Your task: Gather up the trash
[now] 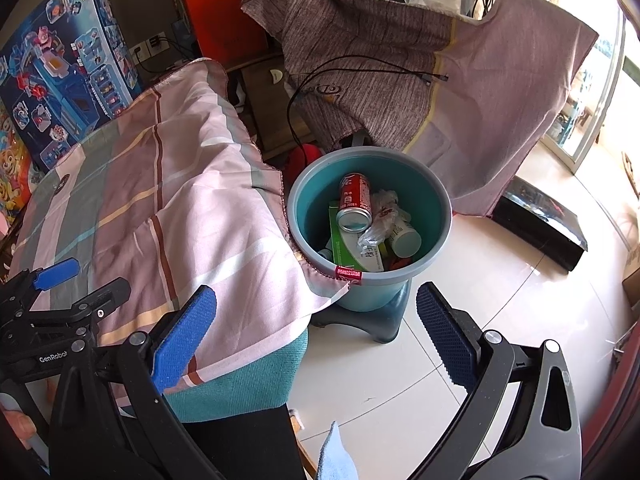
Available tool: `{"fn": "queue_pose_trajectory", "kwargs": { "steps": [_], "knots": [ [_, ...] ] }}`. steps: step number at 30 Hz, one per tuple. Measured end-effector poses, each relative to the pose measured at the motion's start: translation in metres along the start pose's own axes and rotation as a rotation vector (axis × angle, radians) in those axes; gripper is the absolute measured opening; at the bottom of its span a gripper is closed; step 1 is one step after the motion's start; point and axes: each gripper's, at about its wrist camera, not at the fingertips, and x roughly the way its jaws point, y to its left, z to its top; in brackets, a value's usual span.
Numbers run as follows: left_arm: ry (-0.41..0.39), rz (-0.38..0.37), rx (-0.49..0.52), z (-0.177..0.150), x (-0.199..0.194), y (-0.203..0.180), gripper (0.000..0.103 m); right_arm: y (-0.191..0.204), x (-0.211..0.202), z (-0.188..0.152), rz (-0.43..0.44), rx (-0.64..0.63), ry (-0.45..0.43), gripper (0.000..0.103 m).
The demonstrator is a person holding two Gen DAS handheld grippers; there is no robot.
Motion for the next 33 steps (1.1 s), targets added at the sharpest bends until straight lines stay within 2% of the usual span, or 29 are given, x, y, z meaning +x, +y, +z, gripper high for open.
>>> {"fn": "queue_pose_trajectory", "kwargs": {
  "steps": [33],
  "knots": [
    [0.0,0.055,-0.011,0.0078,0.0045,-0.0037,0.099,-0.003,0.0031,0.0071,-0.016,-0.013,-0.008,0.096]
  ]
}}
